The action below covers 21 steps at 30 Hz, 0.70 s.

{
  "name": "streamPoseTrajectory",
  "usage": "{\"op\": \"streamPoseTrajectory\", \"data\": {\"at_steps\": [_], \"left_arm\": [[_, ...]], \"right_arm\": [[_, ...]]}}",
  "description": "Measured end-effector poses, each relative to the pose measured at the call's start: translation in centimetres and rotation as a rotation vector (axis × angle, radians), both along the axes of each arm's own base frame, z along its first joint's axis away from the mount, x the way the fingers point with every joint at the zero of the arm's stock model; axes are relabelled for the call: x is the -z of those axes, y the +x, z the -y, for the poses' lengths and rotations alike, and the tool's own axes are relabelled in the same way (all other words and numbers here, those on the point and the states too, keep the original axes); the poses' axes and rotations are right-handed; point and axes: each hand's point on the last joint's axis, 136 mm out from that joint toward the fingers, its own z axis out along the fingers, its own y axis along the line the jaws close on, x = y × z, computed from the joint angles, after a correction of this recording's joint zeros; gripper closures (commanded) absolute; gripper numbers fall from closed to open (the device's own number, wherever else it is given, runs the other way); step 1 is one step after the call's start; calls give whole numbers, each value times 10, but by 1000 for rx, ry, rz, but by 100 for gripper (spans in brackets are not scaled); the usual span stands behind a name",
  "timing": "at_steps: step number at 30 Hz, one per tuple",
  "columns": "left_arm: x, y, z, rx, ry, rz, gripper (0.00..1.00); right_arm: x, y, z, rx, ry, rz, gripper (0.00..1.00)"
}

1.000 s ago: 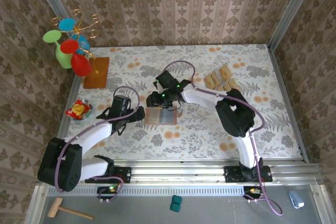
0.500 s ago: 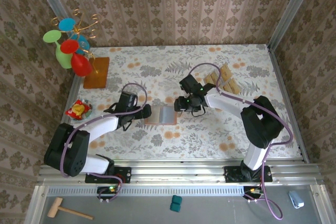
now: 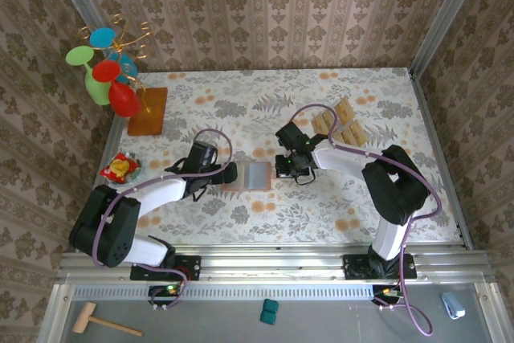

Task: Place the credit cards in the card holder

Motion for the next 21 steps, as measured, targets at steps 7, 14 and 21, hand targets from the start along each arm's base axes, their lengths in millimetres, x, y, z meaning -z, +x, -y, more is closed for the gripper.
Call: {"op": "streamPoseTrajectory", "data": {"at_steps": [7, 14, 21], "left_arm": [[-1, -2, 4, 12, 0, 4, 0], [-8, -1, 7, 19, -12, 23, 0], [-12, 1, 10, 24, -17, 32, 0]], "right_arm": [[2, -3, 23, 26, -15, -7, 98], [-6, -6, 57, 75, -19, 5, 64], [-35, -1, 83, 97, -21, 36, 56]]}}
